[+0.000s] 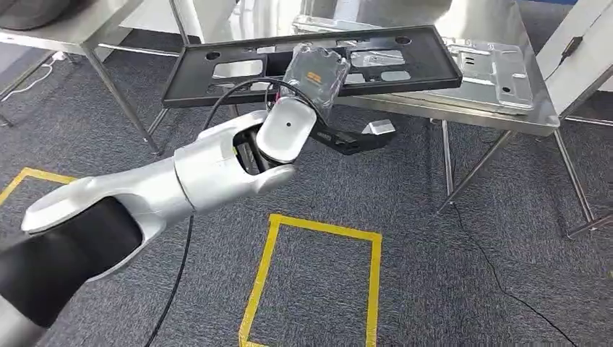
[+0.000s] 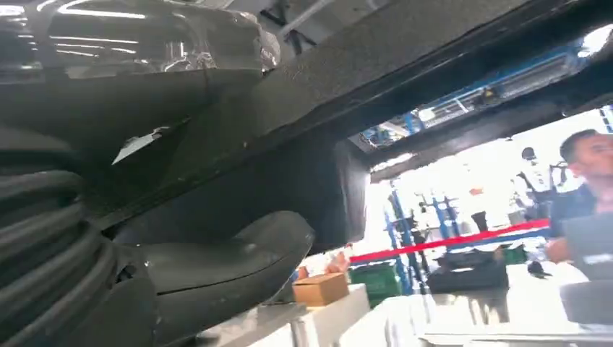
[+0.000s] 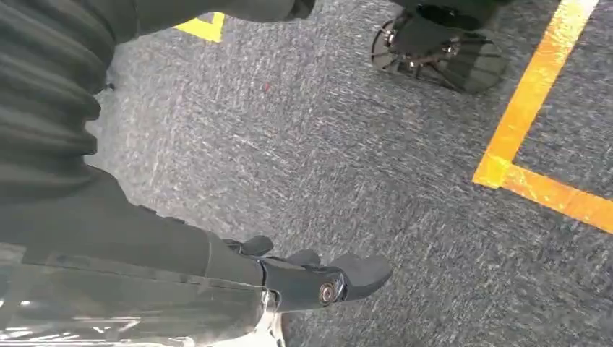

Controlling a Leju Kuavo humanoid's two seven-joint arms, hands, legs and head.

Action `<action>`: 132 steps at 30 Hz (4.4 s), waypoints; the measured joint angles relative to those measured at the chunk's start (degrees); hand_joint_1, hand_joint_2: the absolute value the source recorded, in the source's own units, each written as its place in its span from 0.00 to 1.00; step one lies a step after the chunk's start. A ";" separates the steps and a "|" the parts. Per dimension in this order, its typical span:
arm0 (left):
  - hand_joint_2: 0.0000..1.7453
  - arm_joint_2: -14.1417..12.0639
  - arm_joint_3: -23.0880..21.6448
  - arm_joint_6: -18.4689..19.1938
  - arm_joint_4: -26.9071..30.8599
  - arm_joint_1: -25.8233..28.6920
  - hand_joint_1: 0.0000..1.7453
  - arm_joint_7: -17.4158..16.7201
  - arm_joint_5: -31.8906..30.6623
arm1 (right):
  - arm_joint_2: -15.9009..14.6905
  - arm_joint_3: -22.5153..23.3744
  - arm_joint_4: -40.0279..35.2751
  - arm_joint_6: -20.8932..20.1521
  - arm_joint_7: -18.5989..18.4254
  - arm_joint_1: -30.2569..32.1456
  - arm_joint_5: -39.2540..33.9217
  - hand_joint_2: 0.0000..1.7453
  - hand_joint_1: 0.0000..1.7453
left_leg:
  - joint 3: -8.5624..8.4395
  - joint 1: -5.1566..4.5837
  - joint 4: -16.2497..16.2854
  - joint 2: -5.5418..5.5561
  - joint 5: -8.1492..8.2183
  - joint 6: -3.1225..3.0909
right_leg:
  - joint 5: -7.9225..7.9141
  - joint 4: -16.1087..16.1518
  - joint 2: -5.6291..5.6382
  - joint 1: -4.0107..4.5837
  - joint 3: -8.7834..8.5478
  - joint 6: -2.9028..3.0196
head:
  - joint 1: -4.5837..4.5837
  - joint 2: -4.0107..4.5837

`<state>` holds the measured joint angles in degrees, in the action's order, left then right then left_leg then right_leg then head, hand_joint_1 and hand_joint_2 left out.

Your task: Take the parts from the cabinet and place them on the table.

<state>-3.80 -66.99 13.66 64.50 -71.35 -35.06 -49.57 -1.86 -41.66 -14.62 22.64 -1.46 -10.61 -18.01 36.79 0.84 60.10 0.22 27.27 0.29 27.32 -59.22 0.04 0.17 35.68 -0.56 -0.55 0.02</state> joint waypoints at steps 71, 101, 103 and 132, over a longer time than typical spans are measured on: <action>1.00 1.03 -0.15 -0.39 1.22 0.07 1.00 1.64 -4.35 | 1.05 -0.20 0.09 0.17 1.20 0.61 -0.61 1.00 0.00 | 5.49 0.54 15.61 -0.17 9.38 1.80 | -0.70 1.75 0.32 -1.55 -0.91 0.49 | 2.71 0.00; 1.00 0.61 -0.17 -0.15 2.03 0.25 1.00 1.68 -4.55 | 1.31 -0.31 0.26 -0.02 1.24 0.39 -0.52 1.00 0.00 | 5.37 -0.47 13.72 0.01 8.14 0.48 | -1.59 3.69 -0.22 -0.71 -2.06 1.41 | 1.84 0.00; 1.00 0.59 -0.17 -0.09 2.03 0.43 1.00 1.75 -4.55 | 1.38 -0.33 0.26 -0.02 1.24 0.51 -0.52 1.00 0.00 | 6.63 0.22 13.60 -0.10 5.58 1.20 | -0.88 3.21 -0.15 -1.28 -2.43 0.77 | 2.10 0.00; 1.00 -0.81 -0.15 1.77 3.76 3.38 1.00 2.03 -5.14 | 2.12 -0.85 0.46 0.81 1.66 1.75 -1.07 1.00 0.00 | 5.60 -0.24 14.12 0.02 7.74 0.93 | -0.90 3.82 -0.42 -0.15 -2.90 2.10 | 1.22 0.00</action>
<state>-4.61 -67.14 15.43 68.26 -67.96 -33.03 -54.71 0.26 -42.51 -14.16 23.45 0.20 -8.86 -19.08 42.40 0.60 74.22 0.24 35.01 1.22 26.42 -55.40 -0.38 0.02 32.78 1.55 0.68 0.02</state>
